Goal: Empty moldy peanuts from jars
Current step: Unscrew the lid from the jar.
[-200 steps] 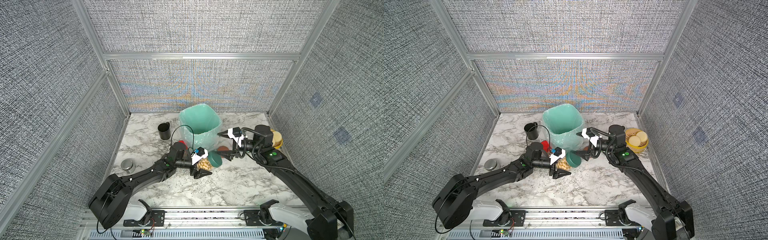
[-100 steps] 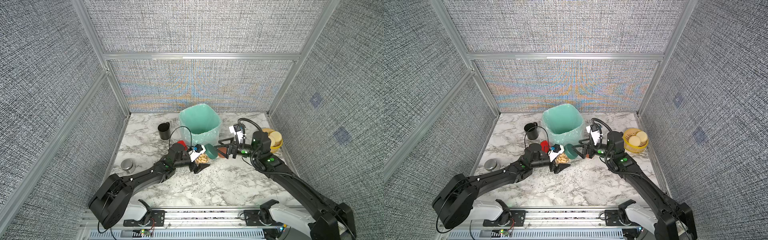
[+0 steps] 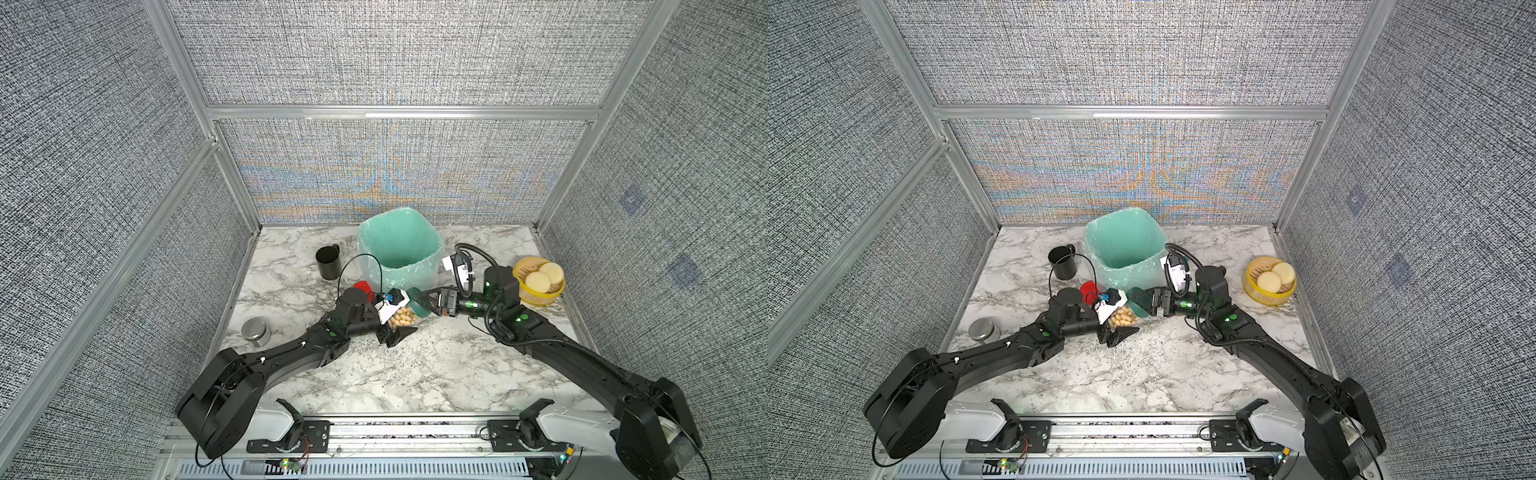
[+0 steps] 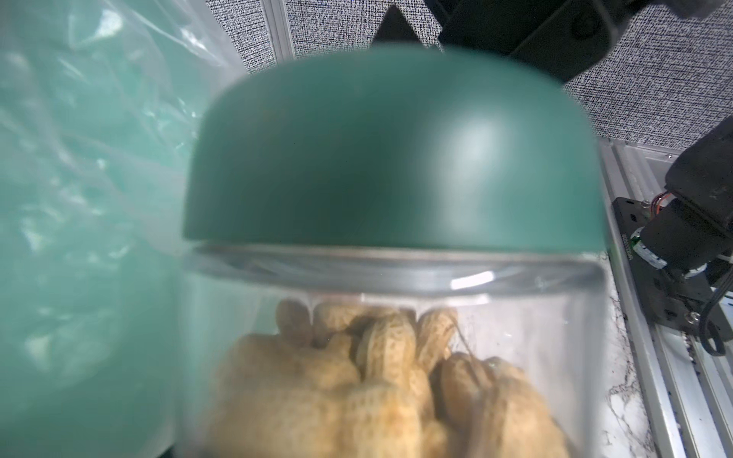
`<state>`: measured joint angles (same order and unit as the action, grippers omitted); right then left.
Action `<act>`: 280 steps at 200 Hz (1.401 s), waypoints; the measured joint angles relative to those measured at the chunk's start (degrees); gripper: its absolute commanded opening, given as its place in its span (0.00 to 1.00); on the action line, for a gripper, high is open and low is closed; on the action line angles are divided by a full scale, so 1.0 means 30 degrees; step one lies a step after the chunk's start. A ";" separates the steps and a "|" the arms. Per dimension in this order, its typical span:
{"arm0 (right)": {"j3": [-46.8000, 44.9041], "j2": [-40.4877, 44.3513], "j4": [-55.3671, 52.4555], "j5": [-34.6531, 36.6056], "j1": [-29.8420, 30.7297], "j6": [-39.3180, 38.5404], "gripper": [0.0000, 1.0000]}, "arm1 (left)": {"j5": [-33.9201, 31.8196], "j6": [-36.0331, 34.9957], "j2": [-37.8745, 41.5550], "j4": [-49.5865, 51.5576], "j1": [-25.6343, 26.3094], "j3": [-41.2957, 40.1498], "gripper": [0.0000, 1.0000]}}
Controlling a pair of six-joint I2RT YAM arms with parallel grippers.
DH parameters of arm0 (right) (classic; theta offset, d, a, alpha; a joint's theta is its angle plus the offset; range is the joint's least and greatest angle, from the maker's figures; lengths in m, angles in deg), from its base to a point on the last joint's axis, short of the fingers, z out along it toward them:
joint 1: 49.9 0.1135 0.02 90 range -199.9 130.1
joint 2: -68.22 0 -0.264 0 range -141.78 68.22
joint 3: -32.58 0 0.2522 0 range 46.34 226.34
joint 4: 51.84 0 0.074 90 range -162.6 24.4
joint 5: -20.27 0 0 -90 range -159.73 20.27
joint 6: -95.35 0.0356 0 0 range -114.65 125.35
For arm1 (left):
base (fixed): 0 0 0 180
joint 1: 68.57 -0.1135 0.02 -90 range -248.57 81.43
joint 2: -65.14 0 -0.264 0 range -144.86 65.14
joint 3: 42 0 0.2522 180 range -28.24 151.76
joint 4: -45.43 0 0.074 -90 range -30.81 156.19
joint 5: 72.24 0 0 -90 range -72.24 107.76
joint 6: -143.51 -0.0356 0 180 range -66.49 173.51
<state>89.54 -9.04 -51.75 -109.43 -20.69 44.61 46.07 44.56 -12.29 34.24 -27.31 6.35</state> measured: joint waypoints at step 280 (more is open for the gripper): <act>-0.0277 0.0350 -0.1778 0.1122 0.0240 -0.1005 0.98 | 0.0539 0.0066 -0.0372 -0.0692 0.0036 0.0000 0.00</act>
<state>88.71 -7.99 -57.08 -106.07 -19.97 41.60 47.69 44.75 -13.40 32.16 -27.20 6.35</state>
